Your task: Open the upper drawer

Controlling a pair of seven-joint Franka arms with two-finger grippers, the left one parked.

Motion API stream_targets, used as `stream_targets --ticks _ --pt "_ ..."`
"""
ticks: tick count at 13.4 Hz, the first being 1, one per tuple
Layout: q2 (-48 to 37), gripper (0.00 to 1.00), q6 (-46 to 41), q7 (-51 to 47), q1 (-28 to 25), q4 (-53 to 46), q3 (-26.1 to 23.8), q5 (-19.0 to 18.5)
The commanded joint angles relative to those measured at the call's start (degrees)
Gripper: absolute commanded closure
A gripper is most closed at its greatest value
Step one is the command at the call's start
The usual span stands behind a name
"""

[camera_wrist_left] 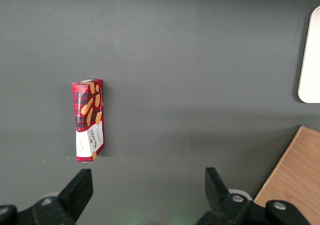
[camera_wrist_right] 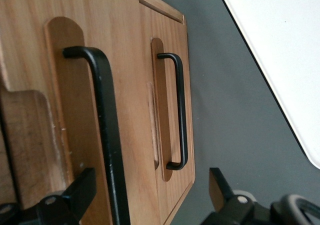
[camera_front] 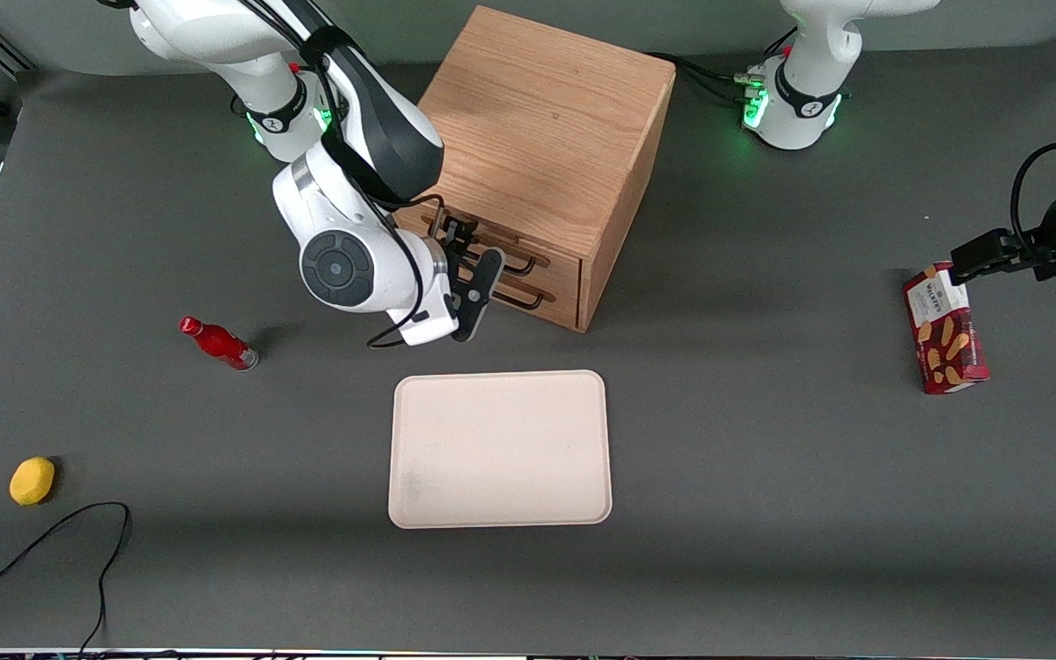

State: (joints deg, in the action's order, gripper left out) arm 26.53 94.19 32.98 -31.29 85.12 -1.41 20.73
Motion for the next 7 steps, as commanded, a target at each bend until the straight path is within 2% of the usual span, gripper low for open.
stream_targets --ticks 1,7 --pt "0.89 0.00 0.55 1.39 -0.08 -0.04 0.09 0.01" --pt "2.47 0.00 2.22 1.22 -0.08 -0.13 0.09 0.01"
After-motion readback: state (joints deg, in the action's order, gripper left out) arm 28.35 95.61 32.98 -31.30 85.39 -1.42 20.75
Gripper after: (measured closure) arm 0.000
